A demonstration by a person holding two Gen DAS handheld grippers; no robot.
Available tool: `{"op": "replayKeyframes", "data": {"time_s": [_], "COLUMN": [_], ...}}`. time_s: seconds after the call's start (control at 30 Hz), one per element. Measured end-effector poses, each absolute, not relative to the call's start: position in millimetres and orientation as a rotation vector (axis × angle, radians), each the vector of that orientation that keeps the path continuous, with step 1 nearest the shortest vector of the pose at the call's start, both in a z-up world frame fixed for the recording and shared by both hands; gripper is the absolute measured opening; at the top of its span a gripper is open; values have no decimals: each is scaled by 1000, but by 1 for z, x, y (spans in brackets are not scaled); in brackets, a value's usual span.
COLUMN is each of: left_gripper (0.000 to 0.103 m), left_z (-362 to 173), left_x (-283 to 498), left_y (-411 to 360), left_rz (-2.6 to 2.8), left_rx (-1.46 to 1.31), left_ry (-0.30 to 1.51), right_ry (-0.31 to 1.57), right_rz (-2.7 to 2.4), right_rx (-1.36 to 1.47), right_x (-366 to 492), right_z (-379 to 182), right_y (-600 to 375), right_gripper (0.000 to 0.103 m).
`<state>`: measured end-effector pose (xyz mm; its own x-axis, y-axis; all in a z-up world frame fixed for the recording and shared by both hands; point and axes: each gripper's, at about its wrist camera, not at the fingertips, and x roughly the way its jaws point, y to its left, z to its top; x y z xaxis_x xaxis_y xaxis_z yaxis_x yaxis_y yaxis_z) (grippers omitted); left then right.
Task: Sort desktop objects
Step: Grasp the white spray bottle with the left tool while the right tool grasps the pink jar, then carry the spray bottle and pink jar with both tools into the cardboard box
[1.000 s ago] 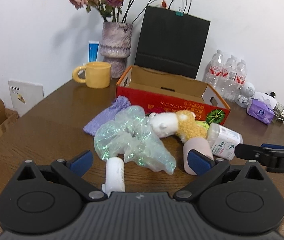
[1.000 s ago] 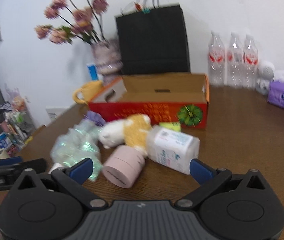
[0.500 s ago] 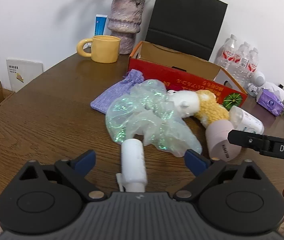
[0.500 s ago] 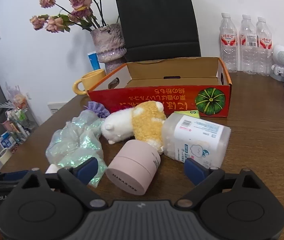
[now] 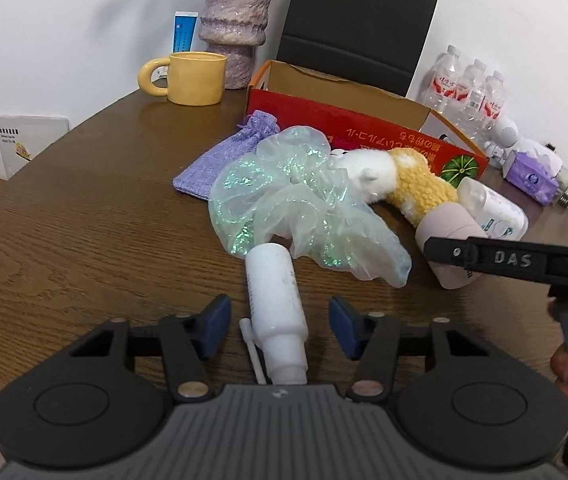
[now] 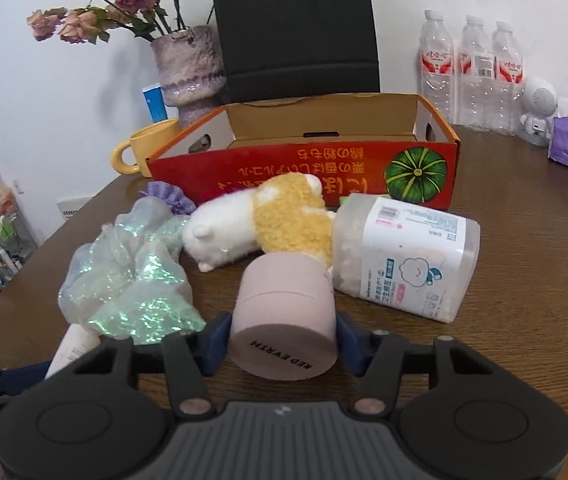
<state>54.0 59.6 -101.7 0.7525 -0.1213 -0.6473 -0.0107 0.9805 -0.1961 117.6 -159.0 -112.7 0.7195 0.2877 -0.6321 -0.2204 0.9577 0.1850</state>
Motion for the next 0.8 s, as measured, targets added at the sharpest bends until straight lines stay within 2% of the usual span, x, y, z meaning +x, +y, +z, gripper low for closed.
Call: {"op": "replayKeyframes", "data": {"time_s": [0.07,0.1,0.3,0.8], "left_gripper": [38,37,37,36], "left_z": [-102,-102,-100,-82], "left_x": [53,53,47,31], "left_y": [60,60,66,61], "left_rz": [-61,-68,-136,-150], "left_rx": [-192,-198,-268,-233], "left_ry": [714,713,712,646], "right_ry": [712,709,675,583], "right_rz": [283,286,295,326], "right_rx": [113,115,168,200], "right_x": [117,116,110,75], "right_z": [-113,-114,-113,-99], "right_y": [-162,-163,-175,-185], "right_gripper": [55,55,54,54]}}
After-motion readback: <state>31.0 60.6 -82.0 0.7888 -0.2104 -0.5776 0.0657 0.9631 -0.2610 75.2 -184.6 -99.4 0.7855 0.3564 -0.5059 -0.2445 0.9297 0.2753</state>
